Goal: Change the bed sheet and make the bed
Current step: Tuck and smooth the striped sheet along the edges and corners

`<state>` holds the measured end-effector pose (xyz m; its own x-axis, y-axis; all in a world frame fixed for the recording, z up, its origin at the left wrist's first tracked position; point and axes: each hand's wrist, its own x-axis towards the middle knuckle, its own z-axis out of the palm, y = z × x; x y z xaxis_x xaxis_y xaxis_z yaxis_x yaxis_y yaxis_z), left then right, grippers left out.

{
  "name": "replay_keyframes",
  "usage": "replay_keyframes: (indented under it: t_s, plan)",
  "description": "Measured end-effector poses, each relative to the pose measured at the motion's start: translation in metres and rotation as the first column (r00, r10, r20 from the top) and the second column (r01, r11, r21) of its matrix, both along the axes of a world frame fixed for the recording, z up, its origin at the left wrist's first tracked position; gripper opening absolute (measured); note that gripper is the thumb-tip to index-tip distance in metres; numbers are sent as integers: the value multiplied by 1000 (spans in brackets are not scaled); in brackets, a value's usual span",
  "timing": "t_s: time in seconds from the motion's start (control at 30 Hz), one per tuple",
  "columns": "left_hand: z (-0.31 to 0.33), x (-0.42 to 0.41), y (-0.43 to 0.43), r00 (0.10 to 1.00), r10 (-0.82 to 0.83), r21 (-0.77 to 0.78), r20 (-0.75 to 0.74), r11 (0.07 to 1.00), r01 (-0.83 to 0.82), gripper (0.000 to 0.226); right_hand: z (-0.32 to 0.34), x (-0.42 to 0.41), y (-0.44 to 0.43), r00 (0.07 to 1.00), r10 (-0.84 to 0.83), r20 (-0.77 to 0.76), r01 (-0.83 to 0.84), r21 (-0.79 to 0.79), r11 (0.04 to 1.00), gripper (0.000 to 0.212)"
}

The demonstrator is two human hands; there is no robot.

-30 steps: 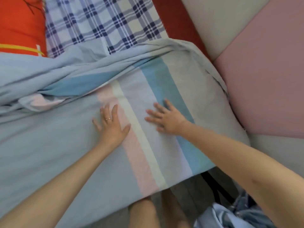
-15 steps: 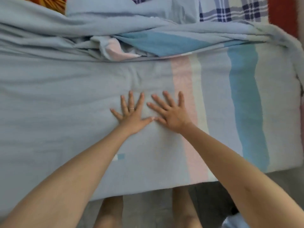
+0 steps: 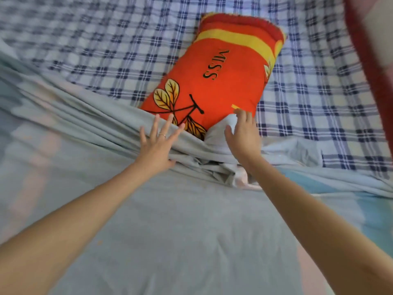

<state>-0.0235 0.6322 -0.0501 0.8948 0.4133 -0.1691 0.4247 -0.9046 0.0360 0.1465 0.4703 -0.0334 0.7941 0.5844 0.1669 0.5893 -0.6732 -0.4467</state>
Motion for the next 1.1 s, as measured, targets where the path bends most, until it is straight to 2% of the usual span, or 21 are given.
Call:
replay_keyframes:
  t_s: [0.07, 0.17, 0.27, 0.33, 0.4, 0.47, 0.5, 0.57, 0.6, 0.67, 0.77, 0.8, 0.83, 0.87, 0.9, 0.93, 0.97, 1.0, 1.03, 1.07, 1.1]
  plan:
    - [-8, 22, 10, 986, -29, -109, -162, 994, 11, 93, 9, 7, 49, 987, 152, 51, -145, -122, 982, 48]
    - [-40, 21, -6, 909, -127, -244, -397, 969, 29, 81, 1, -3, 103, 945, 321, 68, -277, -357, 892, 61]
    - [-61, 18, -5, 901, -104, -280, -421, 960, -20, 84, -31, -9, 147, 931, 365, 1, -285, -625, 727, 87]
    - [-62, 23, 0, 884, -158, -277, -441, 960, 33, 86, -60, -8, 154, 928, 367, 58, -214, -724, 656, 88]
    - [-70, 26, 4, 852, -190, -282, -488, 958, 52, 89, -76, -3, 153, 943, 298, 146, -144, -630, 764, 64]
    - [-78, 28, 8, 848, -168, -297, -502, 955, 13, 91, -65, 20, 153, 959, 230, 164, -100, -565, 819, 41]
    - [-82, 26, 8, 847, -140, -311, -513, 950, -31, 91, -53, 37, 159, 982, 145, 124, -70, -472, 879, 35]
    - [-88, 25, 6, 849, -103, -337, -518, 937, -92, 87, -11, 88, 160, 996, -42, -85, 22, -233, 972, 29]
    - [-84, 27, 7, 851, -94, -337, -516, 936, -101, 84, 22, 110, 155, 968, -151, -198, 135, -93, 987, 26]
    - [-74, 32, 9, 838, -37, -302, -544, 940, -155, 76, 83, 141, 144, 917, -271, -292, 327, 164, 931, 24]
    - [-48, 33, -13, 816, -1, -412, -578, 863, -291, 56, 160, 140, 102, 927, -290, -238, 353, 290, 890, 17]
    - [-28, 37, -28, 847, 3, -504, -531, 802, -319, 48, 181, 138, 85, 932, -294, -211, 352, 344, 870, 18]
    - [-6, 40, -42, 888, 37, -635, -459, 685, -357, 42, 198, 132, 68, 937, -296, -186, 347, 395, 850, 20]
    - [18, 41, -57, 905, 160, -772, -394, 477, -421, 37, 206, 123, 50, 942, -295, -158, 335, 439, 834, 20]
    - [54, 43, -67, 900, 310, -871, -305, 292, -396, 33, 223, 115, 33, 957, -267, -113, 288, 494, 820, 16]
    - [88, 41, -75, 848, 469, -931, -247, 128, -342, 33, 241, 106, 20, 973, -223, -52, 214, 550, 807, 15]
    - [119, 38, -78, 743, 603, -955, -291, -140, -260, 42, 252, 97, 12, 983, -182, 21, 135, 585, 800, 22]
    - [161, 35, -76, 653, 671, -923, -351, -368, -117, 62, 281, 87, 3, 984, -151, 91, 62, 625, 778, 26]
    - [192, 30, -74, 603, 678, -838, -420, -545, 30, 85, 305, 73, -1, 984, -127, 125, 15, 655, 756, 27]
    - [213, 33, -68, 586, 665, -738, -463, -656, 161, 101, 320, 64, 2, 982, -102, 161, -34, 673, 739, 27]
    - [244, 32, -69, 600, 653, -646, -462, -711, 277, 102, 343, 45, 2, 978, -58, 200, -97, 683, 724, 25]
